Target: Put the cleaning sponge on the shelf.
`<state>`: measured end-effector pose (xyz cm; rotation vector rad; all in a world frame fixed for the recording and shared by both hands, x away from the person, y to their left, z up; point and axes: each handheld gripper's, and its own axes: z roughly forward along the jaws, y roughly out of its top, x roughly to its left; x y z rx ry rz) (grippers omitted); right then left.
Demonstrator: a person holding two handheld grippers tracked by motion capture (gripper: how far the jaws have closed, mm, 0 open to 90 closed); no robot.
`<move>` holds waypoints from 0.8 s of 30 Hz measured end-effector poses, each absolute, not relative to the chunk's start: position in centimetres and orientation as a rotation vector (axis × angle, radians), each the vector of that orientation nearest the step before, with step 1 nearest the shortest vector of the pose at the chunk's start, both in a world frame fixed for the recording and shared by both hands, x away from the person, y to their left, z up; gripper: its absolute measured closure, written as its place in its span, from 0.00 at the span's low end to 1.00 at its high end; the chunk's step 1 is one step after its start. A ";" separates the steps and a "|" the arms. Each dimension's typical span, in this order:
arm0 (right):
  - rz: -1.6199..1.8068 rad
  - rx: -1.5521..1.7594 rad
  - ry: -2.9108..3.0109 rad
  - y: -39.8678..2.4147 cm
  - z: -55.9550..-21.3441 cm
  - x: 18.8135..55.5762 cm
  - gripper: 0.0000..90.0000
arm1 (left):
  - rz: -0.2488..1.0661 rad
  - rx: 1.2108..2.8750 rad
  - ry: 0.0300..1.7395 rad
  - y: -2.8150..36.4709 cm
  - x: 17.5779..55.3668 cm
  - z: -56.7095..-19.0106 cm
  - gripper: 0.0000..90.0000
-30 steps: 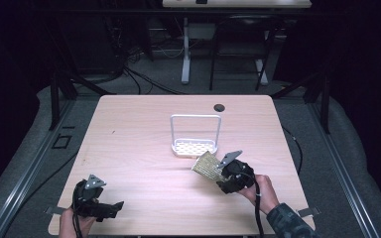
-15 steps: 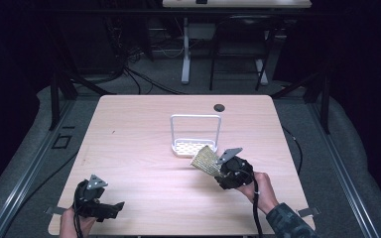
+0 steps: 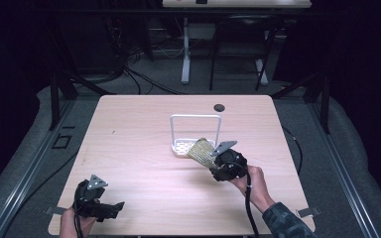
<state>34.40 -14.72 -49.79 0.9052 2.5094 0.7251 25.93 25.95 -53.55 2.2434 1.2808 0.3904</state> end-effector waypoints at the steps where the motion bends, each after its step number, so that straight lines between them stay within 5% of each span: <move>1: 0.725 0.905 2.509 -14.7 -49.8 34.4 0.48 | 0.392 2.241 1.281 25.9 25.9 -53.6 0.05; 24: 0.680 0.912 2.421 -12.0 -50.2 36.7 0.48 | 0.393 2.251 1.270 25.7 25.9 -53.6 0.07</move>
